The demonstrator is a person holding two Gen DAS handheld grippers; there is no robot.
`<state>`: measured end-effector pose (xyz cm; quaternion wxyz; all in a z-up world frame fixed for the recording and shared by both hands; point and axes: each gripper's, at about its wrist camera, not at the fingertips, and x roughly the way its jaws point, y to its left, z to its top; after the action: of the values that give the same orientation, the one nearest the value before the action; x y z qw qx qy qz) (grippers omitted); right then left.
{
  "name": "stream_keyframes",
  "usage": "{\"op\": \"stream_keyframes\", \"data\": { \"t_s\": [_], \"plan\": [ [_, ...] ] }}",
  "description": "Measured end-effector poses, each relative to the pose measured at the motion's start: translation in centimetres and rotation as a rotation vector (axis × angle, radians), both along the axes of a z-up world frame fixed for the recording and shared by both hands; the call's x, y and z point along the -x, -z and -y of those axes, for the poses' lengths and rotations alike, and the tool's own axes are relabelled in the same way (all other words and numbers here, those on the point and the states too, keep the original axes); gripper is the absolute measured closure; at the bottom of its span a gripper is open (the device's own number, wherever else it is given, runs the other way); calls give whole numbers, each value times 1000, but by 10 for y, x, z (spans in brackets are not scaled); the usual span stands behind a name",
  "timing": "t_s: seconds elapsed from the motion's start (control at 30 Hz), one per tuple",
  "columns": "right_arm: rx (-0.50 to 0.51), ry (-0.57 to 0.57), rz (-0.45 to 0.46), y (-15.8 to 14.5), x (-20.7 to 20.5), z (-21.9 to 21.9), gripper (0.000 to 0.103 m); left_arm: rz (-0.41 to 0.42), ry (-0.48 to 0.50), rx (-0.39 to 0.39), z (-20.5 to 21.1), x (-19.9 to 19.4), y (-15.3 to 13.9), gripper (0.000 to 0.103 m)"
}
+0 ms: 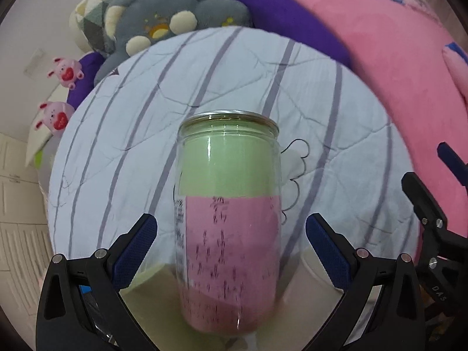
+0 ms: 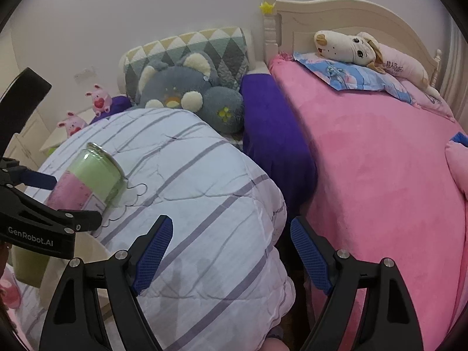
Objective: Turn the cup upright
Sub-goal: 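Move the left tool to the lying pink-and-green jar and close on it, then lift the jar with the left tool and swing it over the table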
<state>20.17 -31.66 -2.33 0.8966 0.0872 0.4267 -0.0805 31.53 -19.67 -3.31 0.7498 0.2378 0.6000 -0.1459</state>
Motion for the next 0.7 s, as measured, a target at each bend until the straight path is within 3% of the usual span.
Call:
{"op": "stream_keyframes", "data": {
  "t_s": [0.03,0.07,0.1,0.33,0.7],
  "plan": [
    [-5,5,-15,3,-2,1,19,-11,1,-12,1,-2,4,1],
    [-8,10,-31,6,-4,2,19,-27,3,-20,2,-2,8,13],
    [-18,13,-45,10,-6,2,19,-50,4,-29,2,-2,14,31],
    [-66,37,-109,24,-8,6,19,-42,13,-24,-1,-1,13,32],
    [-63,69,-115,19,-6,7,19,-4,34,-21,7,5,2,33]
  ]
}}
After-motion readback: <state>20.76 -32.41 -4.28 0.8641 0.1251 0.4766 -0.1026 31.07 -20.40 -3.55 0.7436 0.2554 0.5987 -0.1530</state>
